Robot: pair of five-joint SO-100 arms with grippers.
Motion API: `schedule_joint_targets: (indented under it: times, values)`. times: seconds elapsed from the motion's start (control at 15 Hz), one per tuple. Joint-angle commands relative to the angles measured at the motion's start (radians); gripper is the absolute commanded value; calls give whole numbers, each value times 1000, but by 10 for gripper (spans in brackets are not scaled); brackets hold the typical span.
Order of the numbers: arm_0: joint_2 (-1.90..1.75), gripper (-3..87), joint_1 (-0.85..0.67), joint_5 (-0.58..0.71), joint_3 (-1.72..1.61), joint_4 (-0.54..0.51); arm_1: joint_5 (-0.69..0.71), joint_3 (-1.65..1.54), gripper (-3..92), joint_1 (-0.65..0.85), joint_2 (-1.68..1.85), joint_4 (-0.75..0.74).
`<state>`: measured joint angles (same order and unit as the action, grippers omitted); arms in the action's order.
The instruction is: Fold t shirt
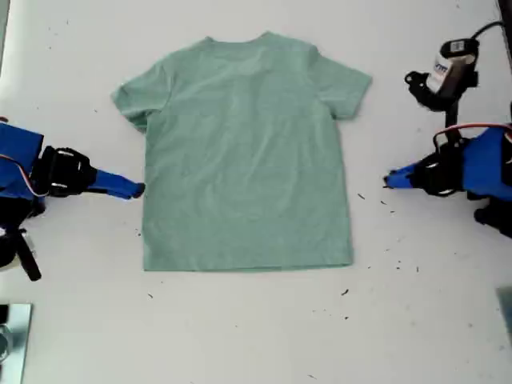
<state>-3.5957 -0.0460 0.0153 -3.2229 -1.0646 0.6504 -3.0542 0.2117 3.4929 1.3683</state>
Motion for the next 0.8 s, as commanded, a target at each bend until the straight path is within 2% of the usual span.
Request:
schedule_joint_targets:
  times: [0.0, 0.33, 0.53, 0.6, 0.73]
  values:
    - [-8, -1, 11, 6, -6, 15, -657, -40, 20, 18, 12, -11]
    - [-8, 6, -2, 8, -6, 17, -693, -41, 21, -31, 12, -38]
    - [-8, -1, -11, 8, -8, 17, -657, 121, 23, -64, -67, -32]
    - [-8, -1, -14, 8, -8, 18, -589, 296, 23, -34, -250, -23]
    - [-8, -1, -20, 15, -14, 26, -316, 787, 23, 132, -726, 84]
